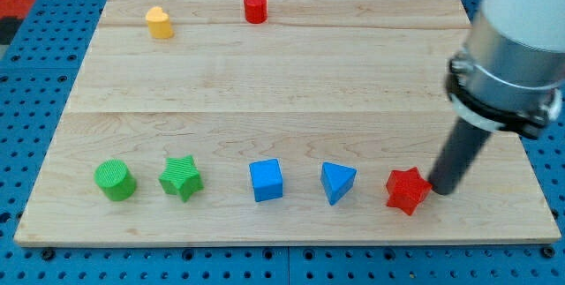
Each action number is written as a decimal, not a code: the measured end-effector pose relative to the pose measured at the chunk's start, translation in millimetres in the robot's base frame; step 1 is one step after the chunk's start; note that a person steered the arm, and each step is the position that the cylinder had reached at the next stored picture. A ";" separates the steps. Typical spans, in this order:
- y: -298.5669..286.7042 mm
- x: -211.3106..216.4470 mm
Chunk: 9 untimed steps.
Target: Slightly push the red circle to the top right side of the board
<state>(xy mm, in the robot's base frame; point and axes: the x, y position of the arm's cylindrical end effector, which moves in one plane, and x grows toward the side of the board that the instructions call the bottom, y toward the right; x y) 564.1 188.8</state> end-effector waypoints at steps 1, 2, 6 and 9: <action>23.7 21.9; 18.0 8.5; -28.4 0.6; -9.2 -72.3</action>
<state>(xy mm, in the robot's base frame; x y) 491.8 179.6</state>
